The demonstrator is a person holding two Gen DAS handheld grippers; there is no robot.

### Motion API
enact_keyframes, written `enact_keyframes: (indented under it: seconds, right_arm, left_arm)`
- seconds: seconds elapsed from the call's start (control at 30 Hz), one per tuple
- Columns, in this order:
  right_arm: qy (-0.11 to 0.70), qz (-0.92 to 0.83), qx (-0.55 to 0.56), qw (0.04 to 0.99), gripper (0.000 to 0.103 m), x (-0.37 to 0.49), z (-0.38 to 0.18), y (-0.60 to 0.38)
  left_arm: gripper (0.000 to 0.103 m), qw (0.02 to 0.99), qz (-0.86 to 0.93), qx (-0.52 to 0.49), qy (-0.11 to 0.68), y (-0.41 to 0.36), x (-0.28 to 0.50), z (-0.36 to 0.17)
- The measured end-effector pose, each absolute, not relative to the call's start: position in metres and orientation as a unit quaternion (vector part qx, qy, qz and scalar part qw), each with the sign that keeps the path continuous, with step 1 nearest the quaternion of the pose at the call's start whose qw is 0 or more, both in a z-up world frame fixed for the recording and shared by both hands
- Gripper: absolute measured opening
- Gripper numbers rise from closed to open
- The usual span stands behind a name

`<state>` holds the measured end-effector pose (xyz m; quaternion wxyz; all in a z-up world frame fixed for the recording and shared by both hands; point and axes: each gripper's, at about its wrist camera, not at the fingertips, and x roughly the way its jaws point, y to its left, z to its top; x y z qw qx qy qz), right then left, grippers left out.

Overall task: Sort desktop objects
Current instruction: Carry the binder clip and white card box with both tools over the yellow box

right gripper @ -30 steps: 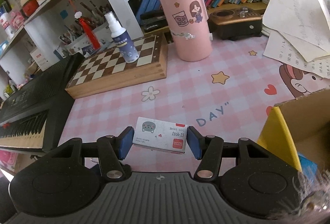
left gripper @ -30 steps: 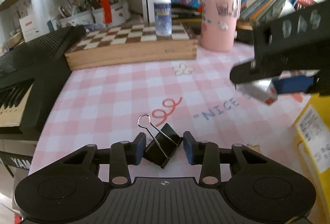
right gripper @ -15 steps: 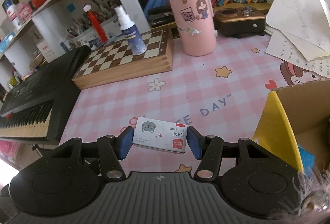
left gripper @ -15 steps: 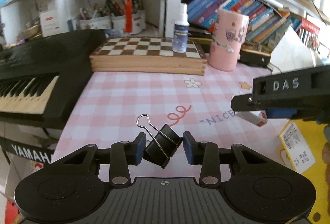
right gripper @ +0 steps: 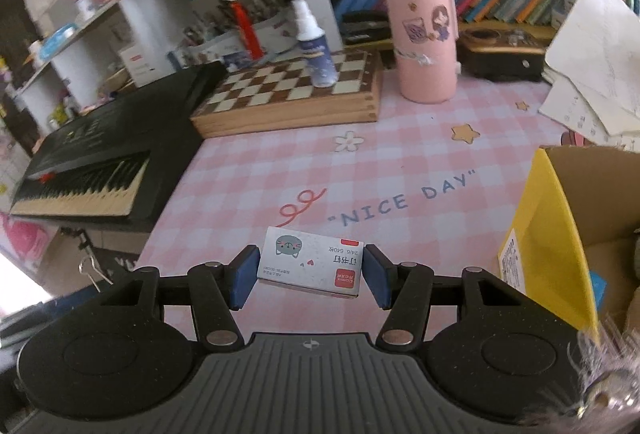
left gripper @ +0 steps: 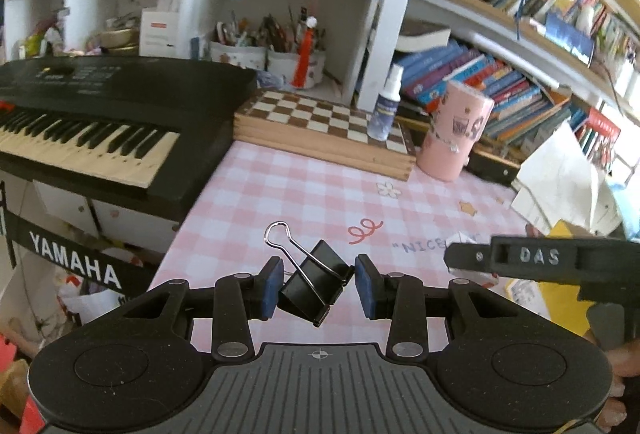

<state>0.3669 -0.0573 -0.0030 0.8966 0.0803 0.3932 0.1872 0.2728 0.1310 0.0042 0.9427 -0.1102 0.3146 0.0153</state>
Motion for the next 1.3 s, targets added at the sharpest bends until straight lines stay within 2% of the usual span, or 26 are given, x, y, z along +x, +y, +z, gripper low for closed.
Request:
enact_keyframes:
  seconds: [0.4,1.3]
  right_arm:
    - [0.379,0.213,0.021,0.9,0.053,0.303,0.013,-0.064]
    - [0.384,0.183,0.01,0.905,0.053,0.145,0.003,-0.061]
  left_arm:
    - [0.037,0.948,-0.011,-0.12,0.293,0.137,0.224,0.026]
    - [0.037,0.947,-0.053,-0.123,0.292,0.148,0.098,0.022]
